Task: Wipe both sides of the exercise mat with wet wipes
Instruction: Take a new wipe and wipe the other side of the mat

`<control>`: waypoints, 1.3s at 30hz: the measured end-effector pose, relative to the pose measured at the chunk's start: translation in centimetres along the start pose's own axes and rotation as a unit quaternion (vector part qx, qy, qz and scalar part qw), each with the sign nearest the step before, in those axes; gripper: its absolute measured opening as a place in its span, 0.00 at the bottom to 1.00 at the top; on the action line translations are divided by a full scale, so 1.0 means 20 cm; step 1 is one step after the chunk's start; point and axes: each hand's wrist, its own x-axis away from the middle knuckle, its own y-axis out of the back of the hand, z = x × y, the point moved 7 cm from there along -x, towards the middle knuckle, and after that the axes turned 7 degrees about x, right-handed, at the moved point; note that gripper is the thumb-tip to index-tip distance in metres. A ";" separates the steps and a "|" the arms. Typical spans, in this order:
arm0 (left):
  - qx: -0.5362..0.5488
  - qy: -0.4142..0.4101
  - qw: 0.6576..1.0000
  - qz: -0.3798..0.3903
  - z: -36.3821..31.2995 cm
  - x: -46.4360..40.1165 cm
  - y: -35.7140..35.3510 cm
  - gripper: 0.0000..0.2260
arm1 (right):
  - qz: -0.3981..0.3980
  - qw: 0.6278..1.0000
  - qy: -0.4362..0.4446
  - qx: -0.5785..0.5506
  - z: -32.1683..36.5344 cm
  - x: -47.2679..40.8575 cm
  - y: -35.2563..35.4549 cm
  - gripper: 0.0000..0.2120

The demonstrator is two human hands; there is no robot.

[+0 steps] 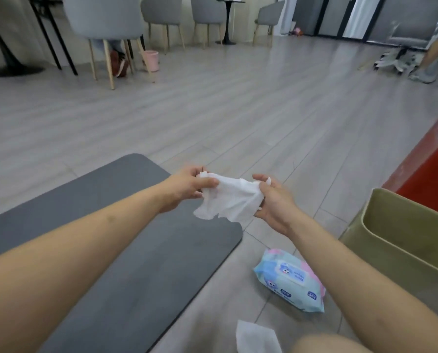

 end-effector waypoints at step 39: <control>-0.018 0.160 0.891 -0.425 0.90 0.77 1.69 0.18 | 0.152 0.953 -0.153 0.210 -0.41 -0.34 -1.83 0.11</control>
